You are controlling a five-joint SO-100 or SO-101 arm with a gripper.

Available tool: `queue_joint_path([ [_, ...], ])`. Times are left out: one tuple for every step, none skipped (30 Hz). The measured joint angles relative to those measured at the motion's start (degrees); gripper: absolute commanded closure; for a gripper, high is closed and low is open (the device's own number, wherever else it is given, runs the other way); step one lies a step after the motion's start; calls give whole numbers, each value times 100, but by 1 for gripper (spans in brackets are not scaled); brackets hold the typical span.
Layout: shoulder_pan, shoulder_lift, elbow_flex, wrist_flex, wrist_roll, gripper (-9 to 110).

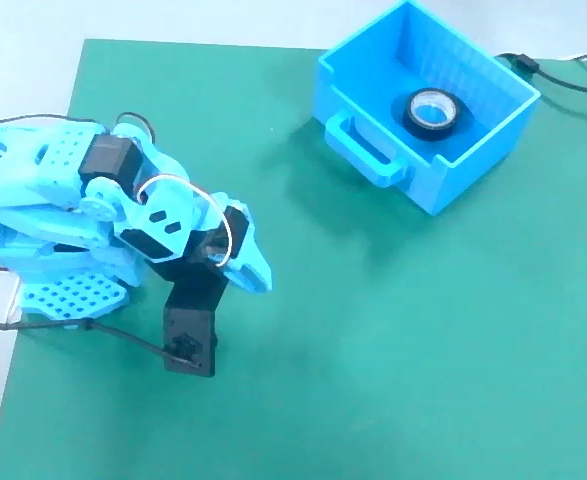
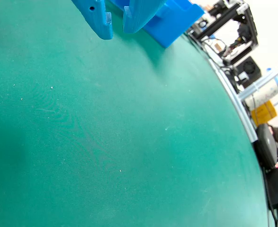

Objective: Put the tape in the box

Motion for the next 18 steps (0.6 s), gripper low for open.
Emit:
queue_joint_path([
  [0,0,0,0,0,102],
  [0,0,0,0,0,102],
  [-18,0,0,0,0,102],
  [-26,0,0,0,-9,102],
  [-26,0,0,0,-18,102],
  [-26,0,0,0,-18,102],
  [-26,0,0,0,-18,102],
  [-26,0,0,0,-18,102],
  [-26,0,0,0,-18,102],
  [-26,0,0,0,-18,102],
  [-26,0,0,0,-18,102],
  [-26,0,0,0,-18,102],
  [-70,0,0,0,-18,102],
  [-123,0,0,0,-18,102],
  [-158,0,0,0,-18,102],
  [-158,0,0,0,-18,102],
  [-149,0,0,0,-18,102],
  [-149,0,0,0,-18,102],
])
